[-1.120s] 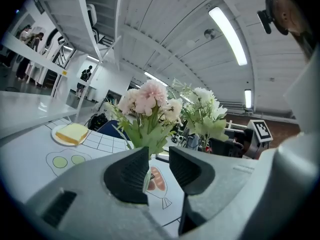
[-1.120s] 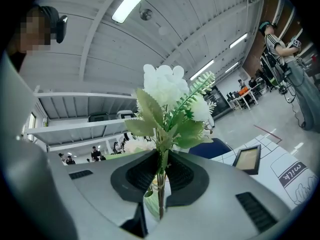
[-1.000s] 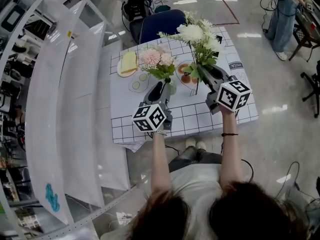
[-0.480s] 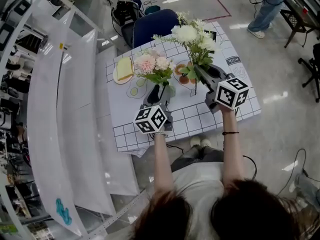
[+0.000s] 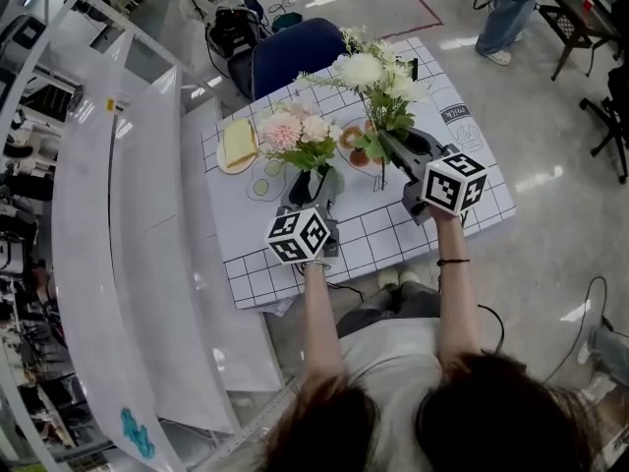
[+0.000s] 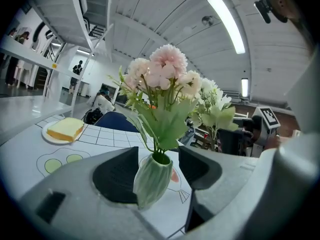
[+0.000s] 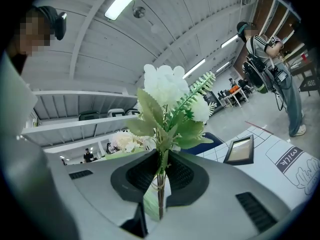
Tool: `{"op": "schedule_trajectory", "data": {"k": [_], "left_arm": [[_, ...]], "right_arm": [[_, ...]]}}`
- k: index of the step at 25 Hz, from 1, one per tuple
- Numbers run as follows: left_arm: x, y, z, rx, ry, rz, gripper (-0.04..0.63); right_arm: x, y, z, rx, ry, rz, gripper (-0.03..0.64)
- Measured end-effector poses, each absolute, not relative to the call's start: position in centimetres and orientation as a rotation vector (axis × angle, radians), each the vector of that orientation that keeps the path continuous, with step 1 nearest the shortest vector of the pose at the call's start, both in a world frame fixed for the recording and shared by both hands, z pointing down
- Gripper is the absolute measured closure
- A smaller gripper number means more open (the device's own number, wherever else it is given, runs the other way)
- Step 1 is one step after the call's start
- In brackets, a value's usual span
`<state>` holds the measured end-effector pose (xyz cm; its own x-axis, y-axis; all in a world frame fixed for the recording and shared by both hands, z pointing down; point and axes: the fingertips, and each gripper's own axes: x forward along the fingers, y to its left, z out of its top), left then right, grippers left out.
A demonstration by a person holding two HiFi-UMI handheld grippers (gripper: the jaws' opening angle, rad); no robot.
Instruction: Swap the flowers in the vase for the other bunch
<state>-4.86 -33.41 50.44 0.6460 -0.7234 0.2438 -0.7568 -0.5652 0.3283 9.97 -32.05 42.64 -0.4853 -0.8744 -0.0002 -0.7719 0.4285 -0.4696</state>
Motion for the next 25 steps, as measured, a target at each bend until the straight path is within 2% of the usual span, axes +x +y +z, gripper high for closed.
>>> {"op": "schedule_trajectory", "data": {"k": [22,23,25], "left_arm": [[-4.0,-35.3,50.3,2.479,-1.170,0.079,0.350],[-4.0,-35.3,50.3,2.482,-1.177,0.080,0.358],[-4.2,-35.2,50.1,2.495,-1.198,0.084,0.421]], "right_arm": [[11.1,-31.5,43.6,-1.511,2.393,-0.611,0.572],[11.1,-31.5,43.6,-1.512,2.393,-0.611,0.572],[11.2,-31.3,43.5,-1.514,2.395,-0.612,0.572]]}}
